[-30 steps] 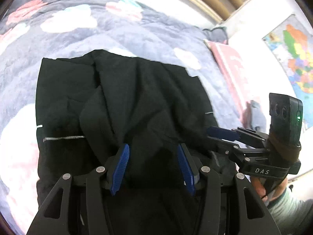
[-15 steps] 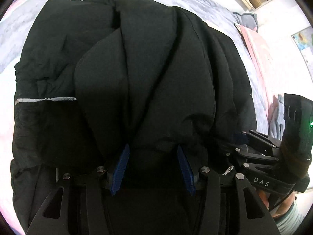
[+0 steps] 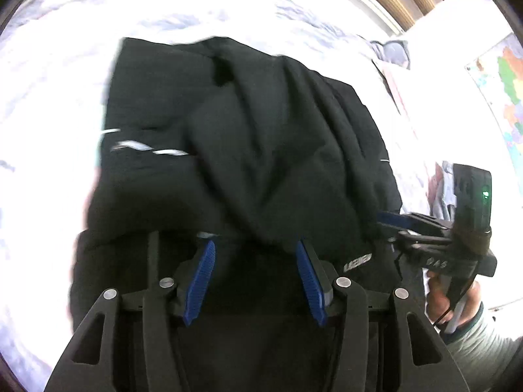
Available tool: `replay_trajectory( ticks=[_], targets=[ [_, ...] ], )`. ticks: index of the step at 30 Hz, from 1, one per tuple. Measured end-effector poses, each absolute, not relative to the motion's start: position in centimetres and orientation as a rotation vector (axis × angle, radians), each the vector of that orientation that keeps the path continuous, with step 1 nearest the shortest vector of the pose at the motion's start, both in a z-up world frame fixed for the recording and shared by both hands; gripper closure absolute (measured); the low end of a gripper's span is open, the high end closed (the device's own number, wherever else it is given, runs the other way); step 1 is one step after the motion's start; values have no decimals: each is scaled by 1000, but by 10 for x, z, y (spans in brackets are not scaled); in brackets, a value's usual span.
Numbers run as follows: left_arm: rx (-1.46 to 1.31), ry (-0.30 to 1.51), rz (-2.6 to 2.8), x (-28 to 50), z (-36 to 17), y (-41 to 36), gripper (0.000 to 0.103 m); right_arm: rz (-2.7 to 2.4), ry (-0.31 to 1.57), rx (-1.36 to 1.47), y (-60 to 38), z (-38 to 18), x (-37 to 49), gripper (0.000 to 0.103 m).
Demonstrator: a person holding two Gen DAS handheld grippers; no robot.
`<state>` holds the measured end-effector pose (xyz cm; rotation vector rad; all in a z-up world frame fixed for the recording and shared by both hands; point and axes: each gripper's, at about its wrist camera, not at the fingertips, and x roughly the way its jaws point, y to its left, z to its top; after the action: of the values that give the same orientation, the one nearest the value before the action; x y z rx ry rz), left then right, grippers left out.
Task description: Fold large clothes
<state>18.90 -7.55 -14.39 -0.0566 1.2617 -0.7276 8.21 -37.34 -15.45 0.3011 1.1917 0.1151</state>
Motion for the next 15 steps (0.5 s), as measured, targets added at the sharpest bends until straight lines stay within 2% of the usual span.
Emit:
replay_trajectory(
  ticks=[9, 15],
  targets=[
    [-152, 1206, -538, 179, -142, 54, 50, -57, 1119, 297, -430, -135, 26, 54],
    [-127, 1157, -510, 150, -157, 91, 50, -159, 1056, 280, -451, -145, -3, 53]
  ],
)
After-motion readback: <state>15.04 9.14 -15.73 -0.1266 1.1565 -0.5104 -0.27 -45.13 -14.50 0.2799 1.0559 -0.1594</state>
